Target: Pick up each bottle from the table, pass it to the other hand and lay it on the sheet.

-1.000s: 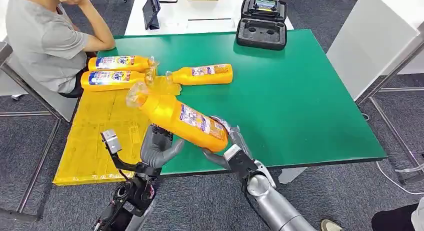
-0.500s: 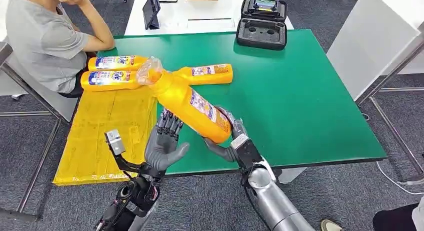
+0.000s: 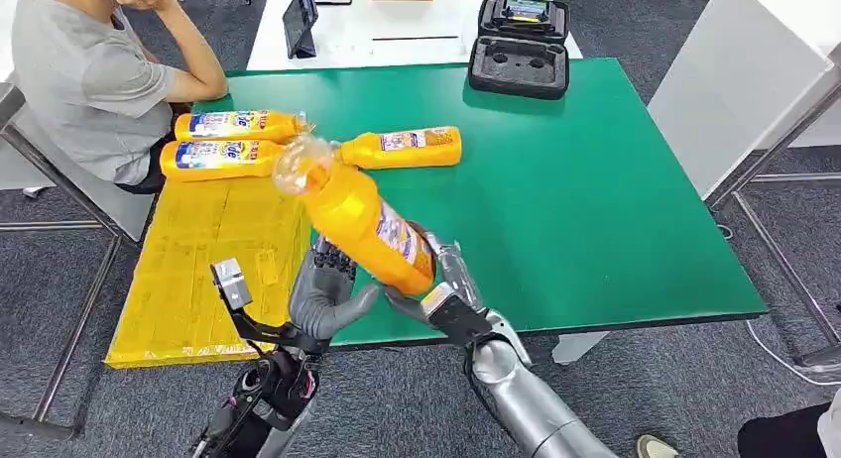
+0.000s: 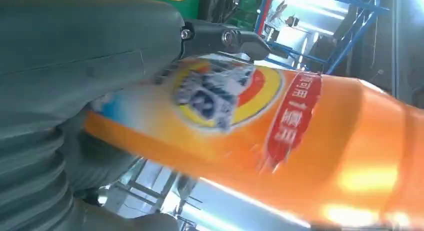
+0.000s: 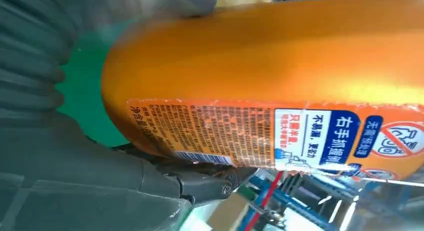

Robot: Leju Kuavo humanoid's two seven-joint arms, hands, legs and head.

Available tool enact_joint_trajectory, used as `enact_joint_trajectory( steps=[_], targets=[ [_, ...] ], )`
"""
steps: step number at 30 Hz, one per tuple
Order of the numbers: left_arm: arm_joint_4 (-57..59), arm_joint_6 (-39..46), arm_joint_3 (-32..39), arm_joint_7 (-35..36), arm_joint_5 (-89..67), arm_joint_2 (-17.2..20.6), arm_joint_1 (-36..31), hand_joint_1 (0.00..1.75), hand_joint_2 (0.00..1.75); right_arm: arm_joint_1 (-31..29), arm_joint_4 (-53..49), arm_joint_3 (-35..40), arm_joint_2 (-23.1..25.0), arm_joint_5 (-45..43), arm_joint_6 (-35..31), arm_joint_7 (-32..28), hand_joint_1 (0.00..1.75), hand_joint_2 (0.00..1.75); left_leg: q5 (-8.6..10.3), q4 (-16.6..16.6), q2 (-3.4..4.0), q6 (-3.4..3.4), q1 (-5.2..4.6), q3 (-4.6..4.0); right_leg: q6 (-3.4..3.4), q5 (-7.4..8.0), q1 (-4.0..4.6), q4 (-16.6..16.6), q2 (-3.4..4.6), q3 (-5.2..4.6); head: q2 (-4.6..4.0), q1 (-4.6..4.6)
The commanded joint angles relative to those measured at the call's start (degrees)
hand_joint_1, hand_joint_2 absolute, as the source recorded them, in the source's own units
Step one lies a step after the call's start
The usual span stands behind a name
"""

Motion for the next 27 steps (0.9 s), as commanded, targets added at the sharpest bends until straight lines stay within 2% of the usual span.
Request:
enact_joint_trajectory(
  steps=[1, 10, 14, 21, 27],
  targets=[
    [4.14, -0.12, -1.49, 1.44, 0.46, -0.27, -3.36, 0.0, 1.75, -3.25, 4.97, 9.62, -0.46, 0.22, -1.38, 0.22, 1.75, 1.75, -0.04, -0.03, 0.03, -0.01, 0.0, 0.13, 0.0, -0.03, 0.0, -0.03, -0.02, 0.13, 0.0, -0.02],
    [4.43, 0.12, -0.8, 1.43, 0.48, 0.2, -3.18, 0.0, 1.75, -3.61, 4.09, 10.39, -0.42, -1.8, -0.53, 0.22, 1.75, 1.75, -0.09, -0.08, 0.0, -0.02, -0.03, 0.36, 0.0, -0.1, -0.02, -0.08, -0.09, 0.37, 0.0, -0.02],
    [4.28, 0.42, -0.72, 1.25, 0.19, 0.35, -2.8, 0.0, 1.75, -2.8, 2.87, 6.25, 0.06, -6.38, 2.65, 0.22, 1.75, 1.75, -0.04, -0.04, 0.0, -0.03, -0.01, 0.18, -0.01, -0.05, 0.0, -0.04, -0.06, 0.18, 0.0, -0.02],
    [3.71, 0.83, -1.1, 1.07, -0.46, 0.5, -2.36, 0.0, 1.75, -2.74, 2.82, 2.2, 0.22, -5.82, 1.66, 0.22, 1.75, 1.75, -0.04, -0.04, -0.01, -0.01, -0.03, 0.17, 0.0, -0.06, -0.02, -0.03, -0.07, 0.17, 0.0, -0.02],
    [3.67, 0.84, -1.24, 1.05, -0.58, 0.51, -2.36, 0.0, 1.75, -2.74, 3.04, 1.9, 0.19, -5.65, 1.47, 0.22, 1.75, 1.75, -0.05, -0.04, 0.01, -0.01, -0.03, 0.19, 0.0, -0.06, -0.02, -0.04, -0.05, 0.19, 0.0, -0.02]
  ],
)
